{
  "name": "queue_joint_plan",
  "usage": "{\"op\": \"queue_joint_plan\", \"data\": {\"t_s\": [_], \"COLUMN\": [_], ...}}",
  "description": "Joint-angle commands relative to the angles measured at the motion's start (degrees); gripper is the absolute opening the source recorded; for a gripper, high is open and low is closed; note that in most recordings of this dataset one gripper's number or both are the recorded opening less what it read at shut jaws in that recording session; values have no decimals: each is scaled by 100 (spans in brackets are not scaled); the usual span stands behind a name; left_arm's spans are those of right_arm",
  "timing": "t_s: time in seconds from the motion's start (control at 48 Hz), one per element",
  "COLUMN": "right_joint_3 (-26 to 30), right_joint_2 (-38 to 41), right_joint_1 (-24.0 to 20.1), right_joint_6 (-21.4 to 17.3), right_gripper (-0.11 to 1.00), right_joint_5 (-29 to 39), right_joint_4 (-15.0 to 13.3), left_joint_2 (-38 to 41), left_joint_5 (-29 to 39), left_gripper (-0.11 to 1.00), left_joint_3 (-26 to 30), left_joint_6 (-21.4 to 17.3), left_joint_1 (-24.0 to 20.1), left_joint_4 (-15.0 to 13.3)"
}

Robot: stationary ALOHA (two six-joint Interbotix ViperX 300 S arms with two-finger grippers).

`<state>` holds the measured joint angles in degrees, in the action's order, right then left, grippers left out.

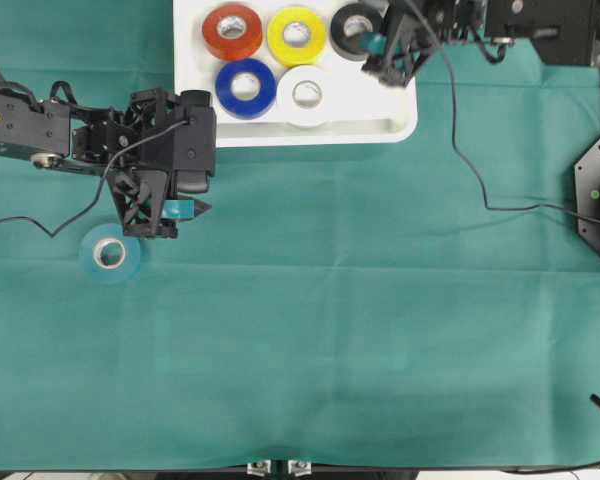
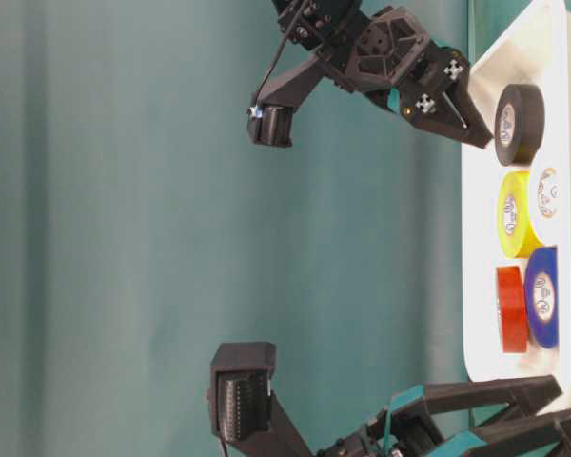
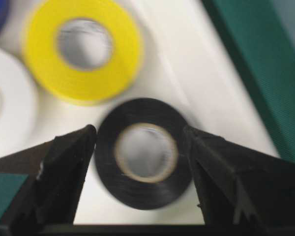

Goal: Put the tape alternately from left to right into the white case.
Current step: 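Raise the right gripper out of the tray and hold it above, then lower the left gripper onto the teal tape roll and grasp it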

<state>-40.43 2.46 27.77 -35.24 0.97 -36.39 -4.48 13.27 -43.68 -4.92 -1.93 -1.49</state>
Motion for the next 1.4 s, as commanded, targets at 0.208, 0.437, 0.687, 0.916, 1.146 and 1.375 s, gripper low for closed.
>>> {"op": "queue_joint_plan", "data": {"t_s": [0.208,0.437,0.687,0.916,1.146,1.375], "right_joint_3": [-141,-378,-554,-650,-624,-642], "right_joint_2": [-545,-756,-817,-817,-817,-817], "right_joint_1": [-712,-1336,-1898,-2268,-2285,-2285], "right_joint_6": [-26,-26,-26,-26,-26,-26], "right_gripper": [81,80,80,80,80,80], "right_joint_5": [-44,-44,-18,-18,-9,-9], "right_joint_4": [-9,-18,-18,-18,-9,-18], "left_joint_2": [-141,-141,-141,-141,-141,-167], "left_joint_5": [-35,-26,-18,0,0,0], "left_gripper": [93,93,93,93,93,93], "left_joint_3": [-53,-53,-53,-53,-53,-88], "left_joint_6": [-9,-9,-9,-9,-9,-9], "left_joint_1": [18,18,18,26,26,44], "left_joint_4": [0,0,-9,0,0,0]}}
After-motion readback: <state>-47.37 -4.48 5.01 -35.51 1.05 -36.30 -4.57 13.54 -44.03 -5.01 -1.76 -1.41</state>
